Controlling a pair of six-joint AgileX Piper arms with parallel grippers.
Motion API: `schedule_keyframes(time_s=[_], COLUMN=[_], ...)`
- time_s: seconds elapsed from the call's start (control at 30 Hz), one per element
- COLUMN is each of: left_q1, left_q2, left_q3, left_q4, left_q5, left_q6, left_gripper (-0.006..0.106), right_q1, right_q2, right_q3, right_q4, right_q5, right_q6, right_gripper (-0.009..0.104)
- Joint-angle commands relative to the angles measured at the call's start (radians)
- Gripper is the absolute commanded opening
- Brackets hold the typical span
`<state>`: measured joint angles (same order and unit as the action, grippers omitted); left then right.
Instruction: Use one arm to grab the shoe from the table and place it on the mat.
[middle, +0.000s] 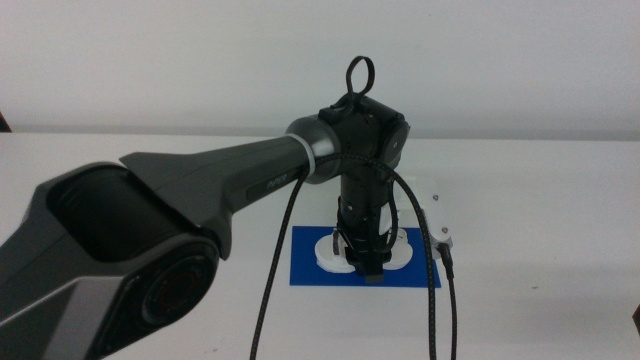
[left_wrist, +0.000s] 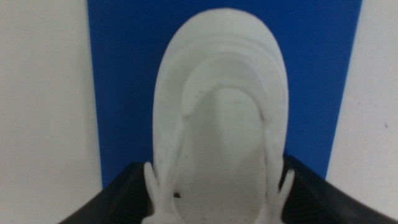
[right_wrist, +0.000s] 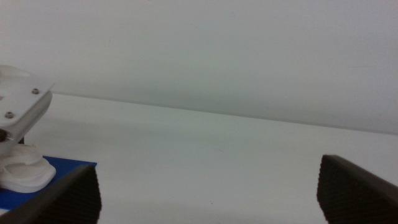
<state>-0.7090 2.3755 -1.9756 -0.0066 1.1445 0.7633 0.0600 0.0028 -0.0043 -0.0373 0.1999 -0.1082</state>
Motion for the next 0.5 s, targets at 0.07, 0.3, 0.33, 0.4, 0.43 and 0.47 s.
schedule_keyframes(time_s=[0.07, 0.3, 0.33, 0.4, 0.43, 0.47], left_q1=[0.002, 0.002, 0.002, 0.002, 0.002, 0.002], left_q2=[0.013, 0.007, 0.003, -0.011, -0.019, -0.029], left_q3=[-0.004, -0.036, -0.057, -0.110, -0.148, -0.179], left_q4=[-0.011, 0.032, 0.043, 0.075, 0.094, 0.103], left_q5=[-0.006, 0.034, 0.055, 0.115, 0.157, 0.168], left_q6=[0.018, 0.025, 0.025, 0.025, 0.025, 0.017], left_gripper=[0.010, 0.067, 0.073, 0.083, 0.089, 0.093], right_q1=[0.000, 0.000, 0.000, 0.000, 0.000, 0.000], right_q2=[-0.038, -0.038, -0.038, -0.038, -0.038, -0.038], right_q3=[0.043, 0.043, 0.043, 0.043, 0.043, 0.043], right_q4=[-0.001, -0.001, -0.001, -0.001, -0.001, -0.001], right_q5=[-0.007, -0.007, -0.007, -0.007, -0.007, -0.007], right_q6=[0.000, 0.000, 0.000, 0.000, 0.000, 0.000], right_gripper=[0.093, 0.093, 0.093, 0.093, 0.093, 0.093])
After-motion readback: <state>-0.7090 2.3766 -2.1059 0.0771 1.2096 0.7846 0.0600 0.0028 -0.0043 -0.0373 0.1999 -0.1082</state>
